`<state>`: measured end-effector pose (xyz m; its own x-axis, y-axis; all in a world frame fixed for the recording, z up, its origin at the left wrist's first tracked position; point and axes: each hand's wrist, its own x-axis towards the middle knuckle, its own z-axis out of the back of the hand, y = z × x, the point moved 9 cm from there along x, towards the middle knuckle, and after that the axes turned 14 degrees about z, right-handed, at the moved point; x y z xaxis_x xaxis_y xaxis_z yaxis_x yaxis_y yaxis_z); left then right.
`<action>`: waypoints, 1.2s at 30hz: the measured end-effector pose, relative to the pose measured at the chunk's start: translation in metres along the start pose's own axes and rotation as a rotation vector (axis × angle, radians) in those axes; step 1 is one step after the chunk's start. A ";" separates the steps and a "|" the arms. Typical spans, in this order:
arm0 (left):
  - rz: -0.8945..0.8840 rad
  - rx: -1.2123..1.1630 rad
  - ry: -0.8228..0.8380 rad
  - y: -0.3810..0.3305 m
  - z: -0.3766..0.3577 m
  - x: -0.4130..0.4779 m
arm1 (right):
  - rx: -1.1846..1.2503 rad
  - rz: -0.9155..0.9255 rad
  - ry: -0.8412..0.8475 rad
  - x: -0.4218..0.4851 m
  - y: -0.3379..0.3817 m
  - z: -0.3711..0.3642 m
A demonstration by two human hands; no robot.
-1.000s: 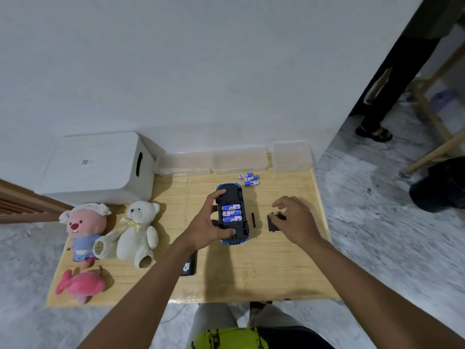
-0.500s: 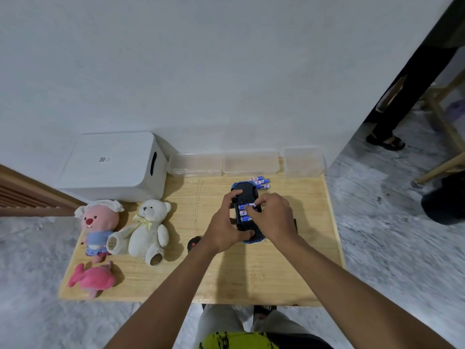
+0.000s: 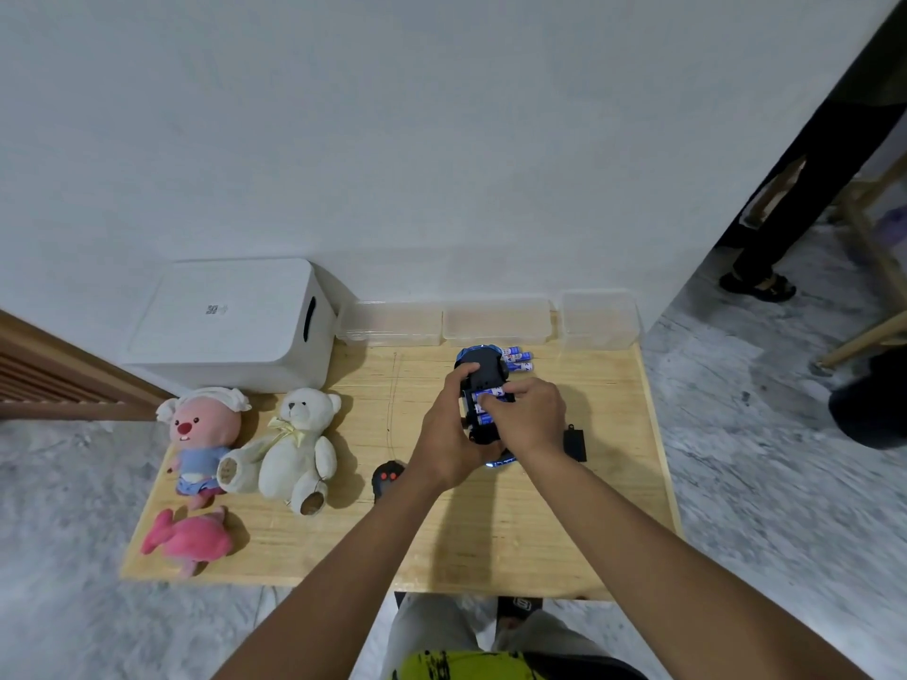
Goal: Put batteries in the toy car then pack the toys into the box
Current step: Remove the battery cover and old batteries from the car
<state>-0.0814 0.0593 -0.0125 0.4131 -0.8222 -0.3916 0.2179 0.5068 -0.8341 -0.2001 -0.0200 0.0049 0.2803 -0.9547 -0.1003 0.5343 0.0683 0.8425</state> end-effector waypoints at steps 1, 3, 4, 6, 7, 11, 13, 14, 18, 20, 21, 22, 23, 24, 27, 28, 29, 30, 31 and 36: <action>0.003 0.004 -0.002 0.000 0.000 0.000 | 0.031 -0.034 0.001 0.000 -0.001 -0.001; 0.008 0.008 -0.001 0.000 0.001 0.001 | 0.057 -0.094 -0.014 0.000 -0.008 -0.004; 0.011 0.007 0.001 0.001 0.002 0.001 | 0.045 -0.095 -0.029 -0.001 -0.008 -0.003; 0.020 0.000 0.000 0.003 0.003 0.002 | 0.041 -0.041 -0.071 -0.004 -0.001 0.000; 0.023 0.000 0.000 0.003 0.003 0.002 | 0.058 -0.001 -0.081 -0.006 0.003 0.001; 0.031 -0.001 -0.003 0.004 0.005 0.000 | 0.201 0.091 -0.043 -0.006 0.014 0.002; 0.042 -0.017 0.002 0.004 0.007 -0.002 | 0.204 0.098 -0.014 -0.001 0.013 0.002; 0.046 -0.024 0.003 0.004 0.008 -0.002 | 0.208 0.115 -0.016 0.001 0.014 0.005; 0.062 -0.048 -0.003 0.001 0.013 -0.004 | 0.239 0.154 -0.009 0.009 0.022 0.022; 0.074 -0.052 -0.003 0.001 0.014 -0.005 | 0.186 0.116 0.065 0.011 0.021 0.023; 0.078 -0.053 0.000 0.001 0.014 -0.005 | 0.128 0.112 0.105 0.011 0.021 0.022; 0.080 -0.052 0.005 0.001 0.013 -0.006 | 0.052 0.127 0.140 0.011 0.022 0.022; 0.079 -0.050 0.008 0.000 0.013 -0.007 | -0.046 0.149 0.173 0.011 0.022 0.020; 0.077 -0.048 0.014 0.000 0.012 -0.008 | -0.148 0.164 0.201 0.010 0.022 0.019; 0.074 -0.049 0.038 -0.002 0.010 -0.011 | -0.396 0.221 0.247 0.006 0.023 0.014; 0.073 -0.051 0.050 -0.003 0.009 -0.012 | -0.424 0.238 0.249 0.005 0.025 0.013; 0.069 -0.053 0.065 -0.003 0.009 -0.013 | -0.433 0.248 0.249 0.005 0.027 0.013; 0.067 -0.054 0.079 -0.004 0.009 -0.014 | -0.435 0.250 0.250 0.005 0.028 0.013; 0.066 -0.056 0.093 -0.003 0.008 -0.015 | -0.436 0.249 0.254 0.005 0.028 0.012; 0.064 -0.068 0.114 -0.002 0.008 -0.019 | -0.460 0.231 0.261 0.003 0.029 0.008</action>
<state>-0.0829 0.0757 -0.0005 0.3203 -0.8146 -0.4837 0.1321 0.5440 -0.8287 -0.1904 -0.0234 0.0335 0.5875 -0.8007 -0.1173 0.7109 0.4414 0.5475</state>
